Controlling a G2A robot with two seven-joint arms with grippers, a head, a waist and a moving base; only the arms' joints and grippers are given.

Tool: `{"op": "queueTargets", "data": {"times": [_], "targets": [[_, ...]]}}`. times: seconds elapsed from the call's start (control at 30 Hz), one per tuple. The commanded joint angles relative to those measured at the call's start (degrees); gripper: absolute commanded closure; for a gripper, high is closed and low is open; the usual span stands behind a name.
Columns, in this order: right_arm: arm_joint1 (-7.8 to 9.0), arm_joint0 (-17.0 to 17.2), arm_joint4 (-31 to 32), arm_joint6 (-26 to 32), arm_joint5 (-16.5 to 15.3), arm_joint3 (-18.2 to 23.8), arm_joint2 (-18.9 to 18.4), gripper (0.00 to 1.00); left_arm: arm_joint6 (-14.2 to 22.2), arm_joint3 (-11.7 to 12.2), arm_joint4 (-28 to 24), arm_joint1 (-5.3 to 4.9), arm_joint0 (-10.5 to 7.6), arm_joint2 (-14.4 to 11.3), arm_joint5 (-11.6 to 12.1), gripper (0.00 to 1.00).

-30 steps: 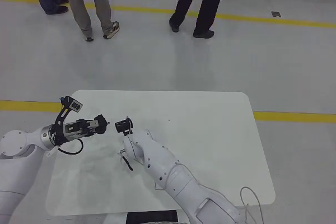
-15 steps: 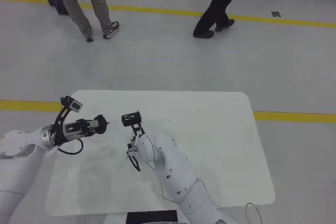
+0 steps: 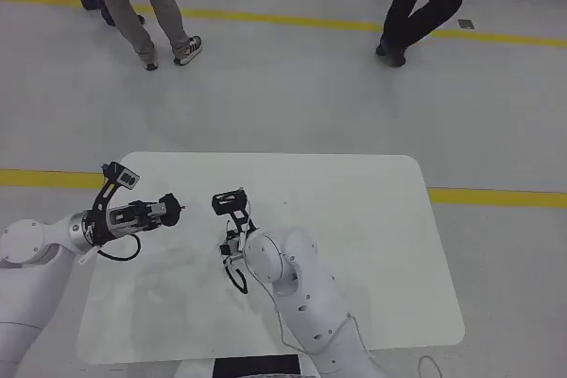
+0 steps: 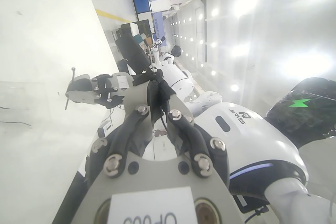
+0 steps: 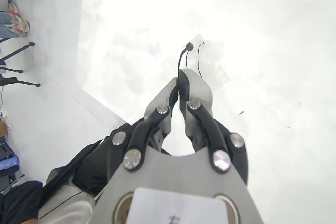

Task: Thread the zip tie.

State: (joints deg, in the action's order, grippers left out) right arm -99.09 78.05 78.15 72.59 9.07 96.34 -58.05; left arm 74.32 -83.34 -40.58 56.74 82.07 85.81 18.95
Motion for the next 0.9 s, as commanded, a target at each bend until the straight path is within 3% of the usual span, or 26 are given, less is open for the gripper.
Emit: {"op": "queueTargets", "data": {"times": [0.0, 0.17, 0.5, 0.87], "targets": [[0.41, 1.45, -2.63, -5.61, 0.96, 2.16, -0.79, 1.0, -1.58, 0.73, -1.18, 0.11, 0.64, -0.36, -0.12, 1.0], [1.78, 5.6, -5.37, -14.47, 2.01, 7.89, -1.25, 1.0, -1.91, 3.59, -2.98, 0.39, 1.5, -1.28, 0.53, 1.0], [3.93, 10.05, -8.59, -27.53, 3.8, 13.27, 0.7, 1.0, -2.13, 7.53, -3.45, 1.87, 0.82, -3.16, 0.53, 1.0], [4.03, 10.14, -8.69, -28.69, 3.56, 13.4, 0.74, 1.0, -2.75, 7.67, -2.87, 2.18, 0.33, -3.24, 0.44, 1.0]]}}
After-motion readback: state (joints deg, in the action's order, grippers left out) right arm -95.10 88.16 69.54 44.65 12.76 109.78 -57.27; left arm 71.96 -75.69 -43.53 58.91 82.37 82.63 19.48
